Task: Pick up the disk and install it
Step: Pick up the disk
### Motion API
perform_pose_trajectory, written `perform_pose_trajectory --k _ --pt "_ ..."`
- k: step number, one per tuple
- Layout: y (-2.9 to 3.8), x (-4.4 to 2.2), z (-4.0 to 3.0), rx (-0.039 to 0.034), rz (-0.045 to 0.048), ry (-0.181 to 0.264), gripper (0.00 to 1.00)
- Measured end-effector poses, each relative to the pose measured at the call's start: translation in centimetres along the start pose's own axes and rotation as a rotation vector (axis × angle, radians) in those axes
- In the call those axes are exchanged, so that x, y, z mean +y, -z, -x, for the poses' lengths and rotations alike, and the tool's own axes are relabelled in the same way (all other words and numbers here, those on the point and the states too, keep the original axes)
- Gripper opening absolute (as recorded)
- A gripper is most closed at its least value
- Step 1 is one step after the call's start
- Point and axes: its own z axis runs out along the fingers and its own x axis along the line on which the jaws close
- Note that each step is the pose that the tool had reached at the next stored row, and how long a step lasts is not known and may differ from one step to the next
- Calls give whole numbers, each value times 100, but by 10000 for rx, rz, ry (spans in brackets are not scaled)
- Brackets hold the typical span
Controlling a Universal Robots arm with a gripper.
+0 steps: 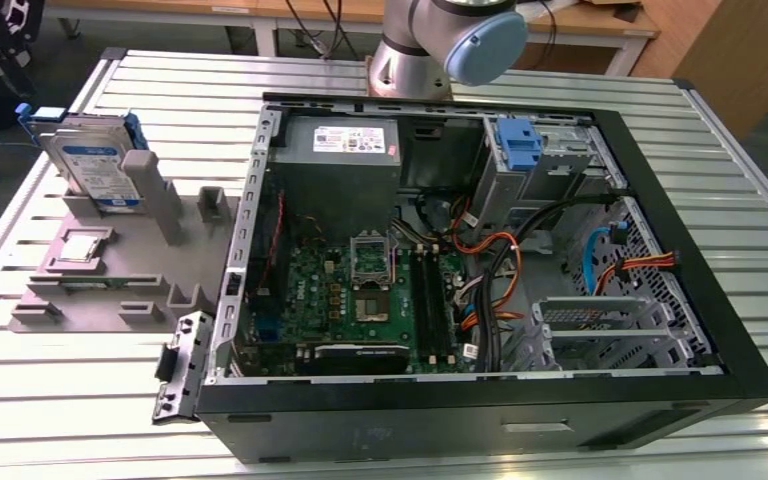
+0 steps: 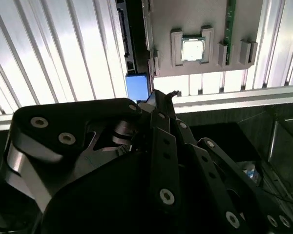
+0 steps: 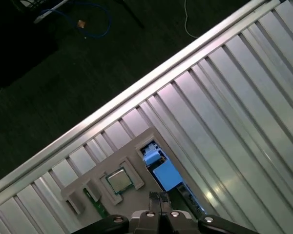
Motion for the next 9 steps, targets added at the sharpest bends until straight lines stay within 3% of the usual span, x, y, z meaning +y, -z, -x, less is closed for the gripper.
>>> perform_pose_trajectory --k 9 --pt "-7 0 0 25 20 1199 10"
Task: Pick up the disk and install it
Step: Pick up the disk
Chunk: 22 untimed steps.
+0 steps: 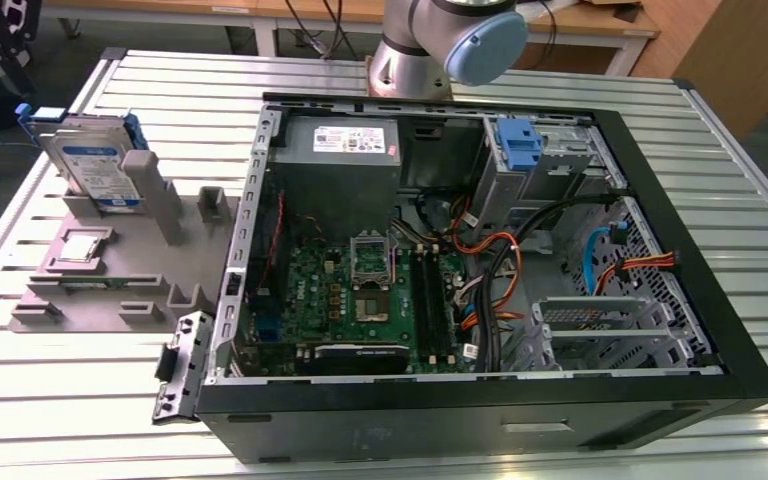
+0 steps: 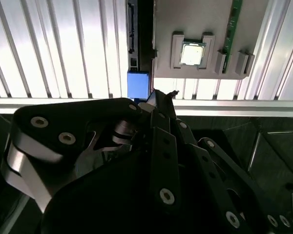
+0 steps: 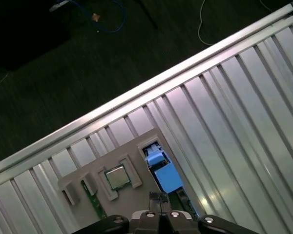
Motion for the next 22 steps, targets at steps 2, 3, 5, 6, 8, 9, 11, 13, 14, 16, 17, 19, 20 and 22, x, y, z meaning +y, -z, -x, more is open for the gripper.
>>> perform_pose_trajectory --k 2,3,5,6,8,9,11,13,14,16,17,19,20,22 --pt "-1 0 0 5 4 236 10" --pt "-2 0 0 7 6 343 10" --pt "-3 0 0 12 9 591 10" --pt "-4 0 0 15 12 716 10" --pt "-5 0 0 19 15 977 10" --pt "-6 0 0 22 17 1106 10" --pt "-7 0 0 27 19 1375 10" --pt "-8 -1 0 30 20 1640 10" --pt "-8 -1 -1 32 20 1774 10" --pt "-9 -1 0 36 21 2050 10" --pt "-11 0 0 38 23 2217 10" --pt "-14 -1 0 45 28 2563 10" --pt "-14 -1 0 50 33 2736 10" --pt "-17 -1 0 57 38 3045 10"
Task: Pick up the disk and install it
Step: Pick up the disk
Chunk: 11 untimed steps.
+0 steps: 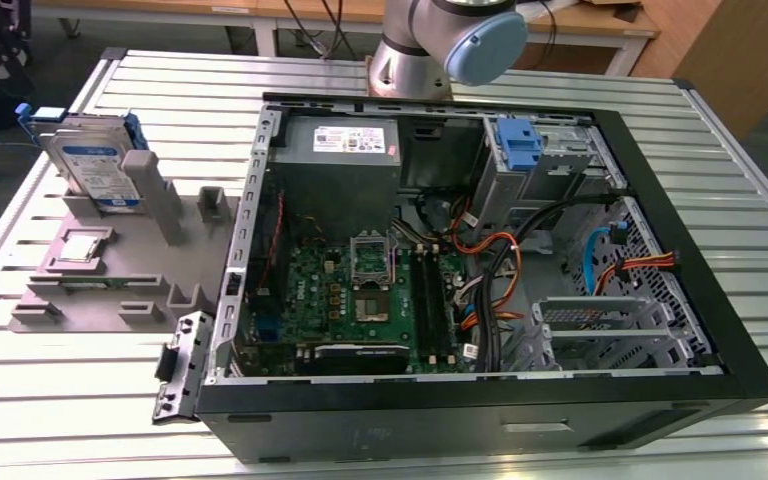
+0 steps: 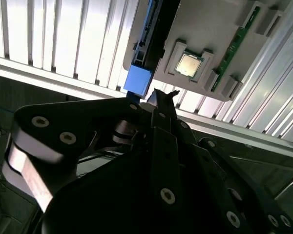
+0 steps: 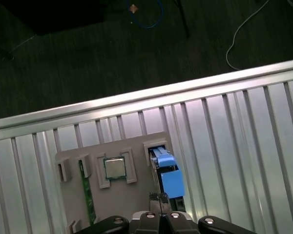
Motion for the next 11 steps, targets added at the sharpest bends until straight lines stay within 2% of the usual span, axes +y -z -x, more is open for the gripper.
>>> perform_pose_trajectory --k 3,10,11 --pt "-2 0 0 5 4 368 10" --pt "-2 0 0 6 5 386 11" --pt "-2 0 0 7 5 386 16"
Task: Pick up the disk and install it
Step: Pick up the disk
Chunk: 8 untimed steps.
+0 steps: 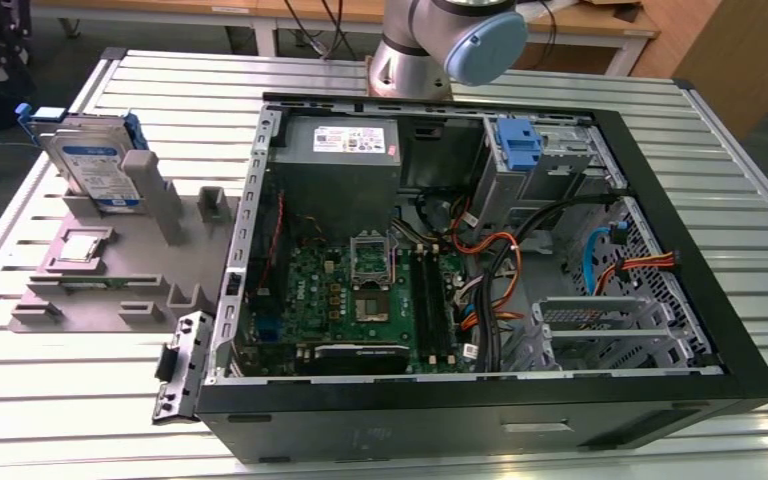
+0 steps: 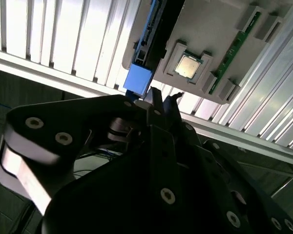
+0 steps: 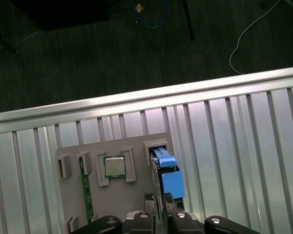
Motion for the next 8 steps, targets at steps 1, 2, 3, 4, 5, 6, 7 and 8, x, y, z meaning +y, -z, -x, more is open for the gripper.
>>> perform_pose_trajectory --k 1,2,3,4,5,6,7,8 --pt "0 0 0 0 0 0 23" --pt "0 0 0 0 0 0 23" --pt "0 0 0 0 0 0 29" --pt "0 0 0 0 0 0 35" --pt "0 0 0 0 0 1 35" --pt "0 0 0 0 0 7 41" --pt "-1 0 0 0 0 20 47" --pt "-3 0 0 1 1 47 47"
